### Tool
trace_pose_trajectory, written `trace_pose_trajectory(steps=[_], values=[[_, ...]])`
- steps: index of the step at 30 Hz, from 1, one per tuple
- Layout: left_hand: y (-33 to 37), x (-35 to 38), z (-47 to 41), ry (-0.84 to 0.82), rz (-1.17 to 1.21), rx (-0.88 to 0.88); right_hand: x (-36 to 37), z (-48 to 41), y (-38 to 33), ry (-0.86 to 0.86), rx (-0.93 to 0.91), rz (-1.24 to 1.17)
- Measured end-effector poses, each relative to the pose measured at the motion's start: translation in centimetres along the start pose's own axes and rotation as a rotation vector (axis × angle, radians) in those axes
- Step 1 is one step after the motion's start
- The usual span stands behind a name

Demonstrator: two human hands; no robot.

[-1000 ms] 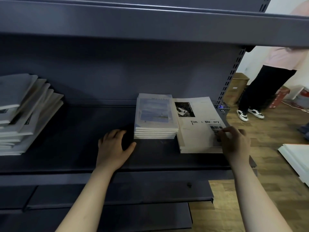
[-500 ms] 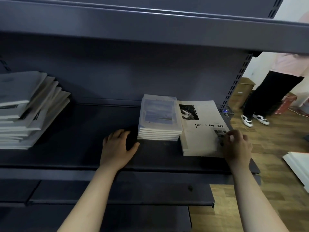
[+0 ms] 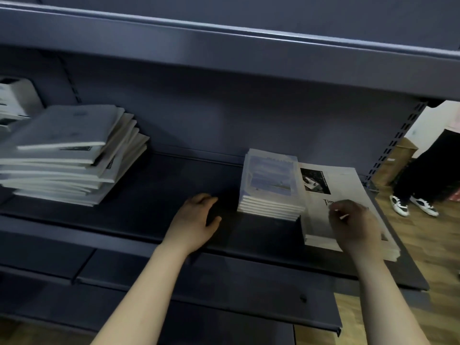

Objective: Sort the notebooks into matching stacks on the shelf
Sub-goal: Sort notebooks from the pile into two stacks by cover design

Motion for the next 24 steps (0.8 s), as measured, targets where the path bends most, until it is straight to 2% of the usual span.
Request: trace_pose_trajectory(steps=[5, 9, 14, 19, 24], values=[[-1.5, -5.2, 0.3, 0.126, -0.056, 0.104, 3.1, 2.7, -7.6, -0.050, -0.116, -0.115], [-4.5, -10.8, 1.5, 0.259, -0.127, 0.145, 6.4, 5.0, -13.5, -0.100, -0.169, -0.114], [-10.0, -17.9, 2.5, 0.429, -0.258, 0.105, 9.8, 7.5, -18.9, -0.124, -0.177, -0.159], [-16.7, -21.1, 1.2, 0.308, -0.365, -0.209, 12.4, 9.4, -21.0, -0.178, -0.153, -0.190], [-18.5, -21.1, -0.2, 0.231, -0.470, -0.280, 13.2, 10.2, -21.0, -0.183, -0.103, -0.215]])
Point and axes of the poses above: each hand's wrist, its own z-axis away from the middle knuckle, its own x-axis out of the palm, y = z × x, the point moved 8 cm from there along -z, towards the middle knuckle, and after that the axes turned 11 degrees about x, right-handed, at the moved point
